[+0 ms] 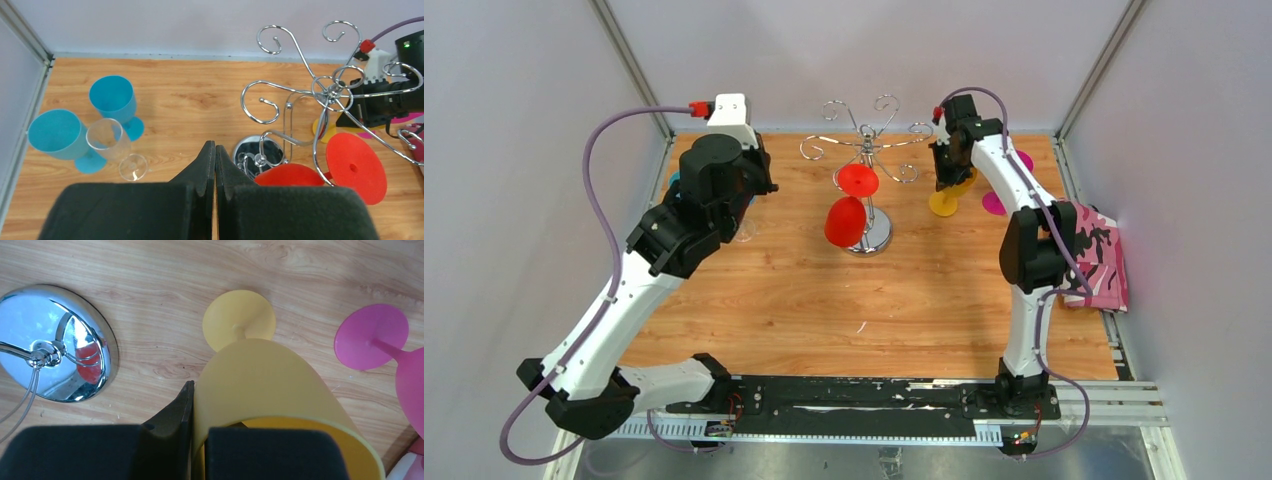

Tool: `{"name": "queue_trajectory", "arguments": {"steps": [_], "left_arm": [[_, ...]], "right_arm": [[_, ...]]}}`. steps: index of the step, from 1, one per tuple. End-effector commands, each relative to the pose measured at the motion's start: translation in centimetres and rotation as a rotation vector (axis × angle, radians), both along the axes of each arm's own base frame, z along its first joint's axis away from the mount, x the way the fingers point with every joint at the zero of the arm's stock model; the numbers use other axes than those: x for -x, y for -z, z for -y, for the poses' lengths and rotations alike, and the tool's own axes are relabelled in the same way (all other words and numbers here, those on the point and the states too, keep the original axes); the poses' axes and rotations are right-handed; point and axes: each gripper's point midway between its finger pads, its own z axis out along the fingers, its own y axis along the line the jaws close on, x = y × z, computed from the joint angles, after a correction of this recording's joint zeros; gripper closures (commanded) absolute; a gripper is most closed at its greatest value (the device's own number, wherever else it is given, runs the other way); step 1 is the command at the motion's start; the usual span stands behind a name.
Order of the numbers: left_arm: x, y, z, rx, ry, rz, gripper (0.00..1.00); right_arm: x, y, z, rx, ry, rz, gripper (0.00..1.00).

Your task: Take the wine glass off the wine glass rack

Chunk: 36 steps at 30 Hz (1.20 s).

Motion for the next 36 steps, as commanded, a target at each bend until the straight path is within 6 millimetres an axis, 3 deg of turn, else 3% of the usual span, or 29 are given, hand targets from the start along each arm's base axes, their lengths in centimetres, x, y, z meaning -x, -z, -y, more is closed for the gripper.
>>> {"name": "queue_trajectory", "arguments": {"steps": [1,7,12,22,35,36], "left_arm": [[-0.6,0.2,1.3,0.011,0.036,0.016,1.00],[-0.8,0.5,1.8,0.016,0.048,0.006,0.97],[-0.6,0.4,1.6,0.024,0.046,0.014,0.94],[-0.5,0.4,1.9,0.031,0.060,0.009,0.91],[-0.2,1.1,1.3,0.024,0.047,0.006,0.91],[-0.2,1.2,1.3,0.022,0.045,0.005,0.91]], "right_arm": [[0.2,0.4,0.3,0.055,-0.009,-0.015,1.00],[0.5,1.5,0.3,0.061,-0.010,-0.050,1.00],[0.4,1.1,0.2,0.055,-0.013,-0.049,1.00],[0.2,-4.4,-0.3,0.021,-0.020,0.067,1.00],[0.7,-0.8,-0.5,0.075,-0.029,-0.076,1.00],[0.8,-0.7,-0.4,0.091,-0.046,-0.076,0.41]]}}
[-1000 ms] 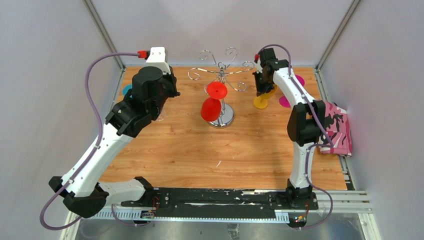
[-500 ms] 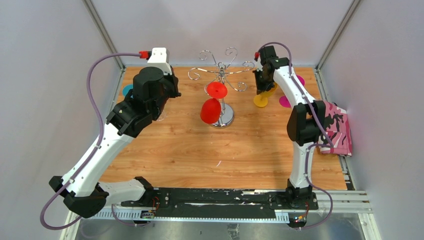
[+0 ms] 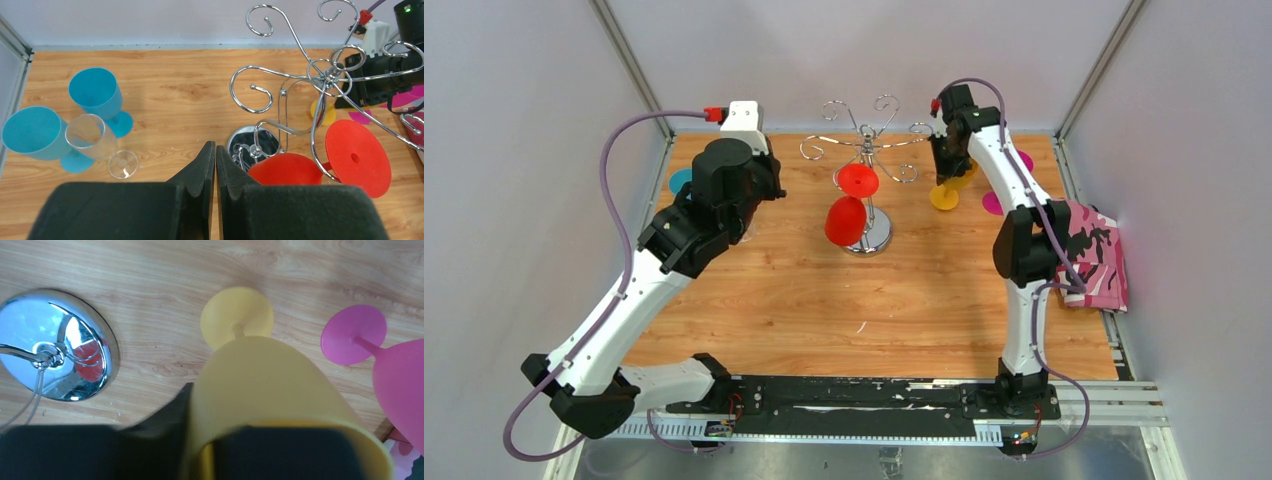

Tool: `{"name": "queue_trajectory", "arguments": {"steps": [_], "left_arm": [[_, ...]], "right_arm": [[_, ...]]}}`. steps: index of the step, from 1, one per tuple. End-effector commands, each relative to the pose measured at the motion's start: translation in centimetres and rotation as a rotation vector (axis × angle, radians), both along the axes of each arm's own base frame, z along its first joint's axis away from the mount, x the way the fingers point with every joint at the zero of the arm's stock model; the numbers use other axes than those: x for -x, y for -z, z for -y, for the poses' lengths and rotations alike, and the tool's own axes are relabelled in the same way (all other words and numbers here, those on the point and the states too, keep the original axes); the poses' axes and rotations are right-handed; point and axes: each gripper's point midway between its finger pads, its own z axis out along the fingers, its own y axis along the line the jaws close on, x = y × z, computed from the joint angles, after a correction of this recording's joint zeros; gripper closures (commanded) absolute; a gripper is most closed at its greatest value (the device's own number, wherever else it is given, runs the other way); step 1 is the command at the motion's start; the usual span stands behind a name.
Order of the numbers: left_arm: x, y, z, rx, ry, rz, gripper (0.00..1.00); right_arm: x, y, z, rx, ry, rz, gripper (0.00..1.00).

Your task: Take the wine glass off the wine glass rack

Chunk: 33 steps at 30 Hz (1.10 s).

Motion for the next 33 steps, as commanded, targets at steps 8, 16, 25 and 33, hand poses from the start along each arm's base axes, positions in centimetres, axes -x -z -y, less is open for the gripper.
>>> {"name": "queue_trajectory", "arguments": {"steps": [8,16,25,33], "left_arm": [[0.4,-0.3,-0.6,0.007,-0.018,0.029,0.91],[0.4,-0.7,-0.1,0.031,0.004,0.044,0.89],[1.9,-1.4,3.6,0.181,0.202,0.055,0.57],[4.6,0.2,8.8,0.400,0.451,-0.032,0.37]], "right_arm": [[1.8,1.0,-0.1,0.079,-0.043,-0.068,0.25],[1.5,-4.1,-0.5,0.065,-0.025,0.063,0.25],[4.3,-17.2,0.2,-0.061,0.038,0.429,0.24],[9.3,-22.8,0.9,-0.170,0.046,0.618,0.23]]}}
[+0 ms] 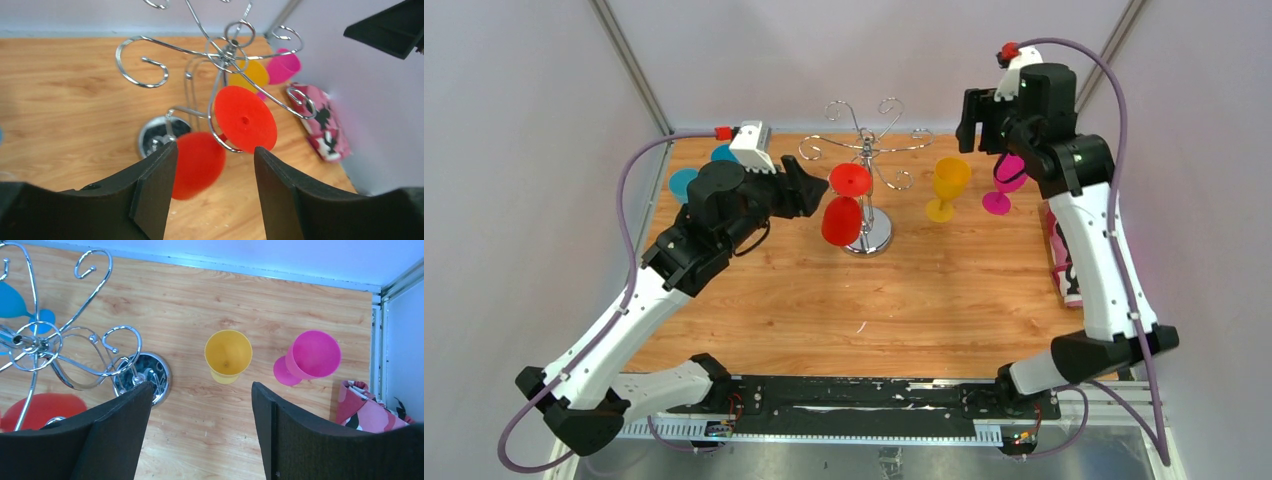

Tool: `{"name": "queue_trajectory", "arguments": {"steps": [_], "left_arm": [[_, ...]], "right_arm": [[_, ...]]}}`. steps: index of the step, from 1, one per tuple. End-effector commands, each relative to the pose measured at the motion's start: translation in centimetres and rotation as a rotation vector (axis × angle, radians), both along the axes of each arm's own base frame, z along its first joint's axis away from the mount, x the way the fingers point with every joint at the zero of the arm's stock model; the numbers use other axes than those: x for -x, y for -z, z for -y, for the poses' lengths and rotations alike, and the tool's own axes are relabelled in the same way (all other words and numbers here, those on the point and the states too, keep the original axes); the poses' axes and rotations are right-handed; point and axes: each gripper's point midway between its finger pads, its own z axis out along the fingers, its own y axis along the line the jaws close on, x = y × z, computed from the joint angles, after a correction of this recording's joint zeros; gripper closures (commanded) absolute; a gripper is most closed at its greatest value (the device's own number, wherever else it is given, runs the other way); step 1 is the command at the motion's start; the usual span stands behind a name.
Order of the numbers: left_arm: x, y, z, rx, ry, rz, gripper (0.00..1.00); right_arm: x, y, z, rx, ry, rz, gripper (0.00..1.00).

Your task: Take the wine glass off the wine glass rack

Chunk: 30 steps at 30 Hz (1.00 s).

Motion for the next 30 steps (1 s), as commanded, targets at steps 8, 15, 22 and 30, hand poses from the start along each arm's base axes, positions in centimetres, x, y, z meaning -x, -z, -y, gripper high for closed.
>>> {"name": "queue_trajectory", "arguments": {"steps": [8,15,22,30], "left_arm": [[2.2,1.3,4.9,0.200,0.231,-0.079,0.34],[2.9,0.4,4.0,0.212,0.221,-0.035,0.33],[3.2,-0.5,1.4,0.183,0.131,0.010,0.32],[5.0,-1.0,-0.7,0.204,0.098,0.022,0.32]], "right_arm": [[5.2,-0.5,-4.0,-0.153,-0.228,0.045,0.23],[14.5,-5.7,-9.3,-0.564,-0.601,0.154,0.34],[21.1,-6.8,-11.2,-0.849,-0.790,0.084,0.44],[19.5,-2.5,-16.3,-0.990,-0.783,-0.031,0.44]]}}
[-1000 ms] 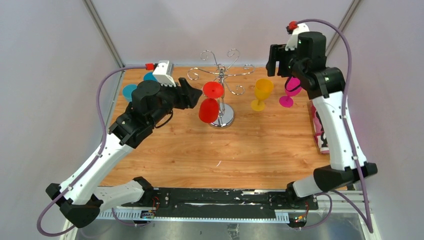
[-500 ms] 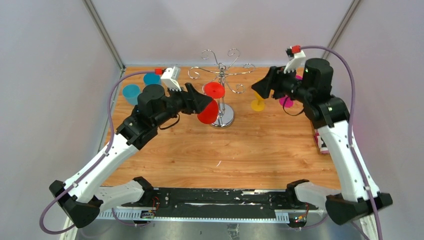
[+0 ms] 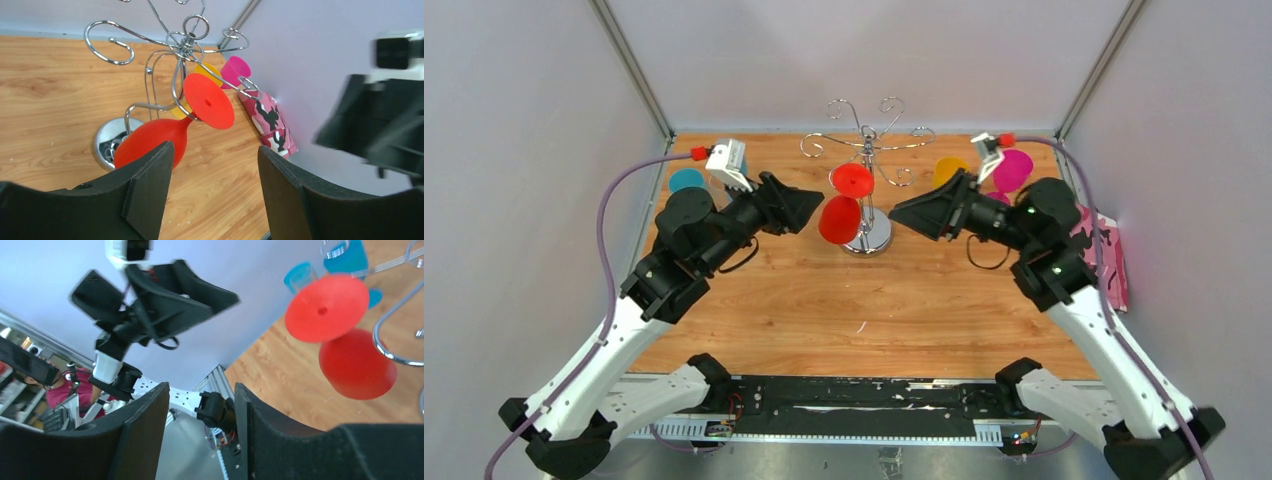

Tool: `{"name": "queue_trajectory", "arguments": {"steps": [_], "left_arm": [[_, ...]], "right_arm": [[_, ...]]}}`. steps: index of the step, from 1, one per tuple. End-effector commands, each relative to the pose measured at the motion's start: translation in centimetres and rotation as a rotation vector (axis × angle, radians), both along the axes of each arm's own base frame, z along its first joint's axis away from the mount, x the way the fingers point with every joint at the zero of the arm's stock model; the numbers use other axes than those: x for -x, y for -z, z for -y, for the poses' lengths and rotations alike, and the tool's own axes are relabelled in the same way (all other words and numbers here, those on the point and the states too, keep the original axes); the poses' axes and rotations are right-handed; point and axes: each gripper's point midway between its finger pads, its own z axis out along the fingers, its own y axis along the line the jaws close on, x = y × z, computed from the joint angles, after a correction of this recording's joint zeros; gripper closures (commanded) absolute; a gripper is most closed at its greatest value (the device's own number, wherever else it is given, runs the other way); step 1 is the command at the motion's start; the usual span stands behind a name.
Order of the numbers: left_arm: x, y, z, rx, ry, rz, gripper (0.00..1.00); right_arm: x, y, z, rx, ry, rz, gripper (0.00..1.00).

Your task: Take the wine glass off the wine glass rack

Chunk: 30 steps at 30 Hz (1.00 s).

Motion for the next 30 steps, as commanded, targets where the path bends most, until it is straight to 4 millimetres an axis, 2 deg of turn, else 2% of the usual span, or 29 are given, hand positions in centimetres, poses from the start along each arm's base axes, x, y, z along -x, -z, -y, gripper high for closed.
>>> {"name": "queue_trajectory", "arguments": {"steps": [1,6,10,13,20,24,30], "left_arm": [[1.3,0.1,-1.8,-0.006,-0.040,0.005,0.33],[2.6,-0.4,-3.8,-0.017,-0.073,0.023,0.32],[3.3,-0.5,-5.1,-0.027,-0.105,0.036,0.32],[3.5,-0.4,-5.6,-0.039,-0.116,0.038,0.32],[3.6,-0.3,-6.0,-0.056,-0.125,0.045,0.32],[3.7,-0.2,-6.1,-0.069,-0.129,0.049,0.32],[3.8,-0.2,-6.6,-0.076,-0.141,0.061,0.31]], "right_arm": [[-1.4,2.0,-2.8,-0.069,-0.006,-0.098,0.43],[-4.1,3.9,-4.2,-0.093,0.044,-0.152,0.41],[-6.1,4.4,-4.5,-0.089,0.107,-0.164,0.41],[-7.4,4.4,-5.0,-0.088,0.130,-0.177,0.41],[-9.9,6.8,-6.6,-0.084,0.146,-0.271,0.41],[-10.9,7.9,-6.8,-0.096,0.175,-0.298,0.43],[-10.5,7.0,-5.6,-0.131,0.243,-0.269,0.51]]}}
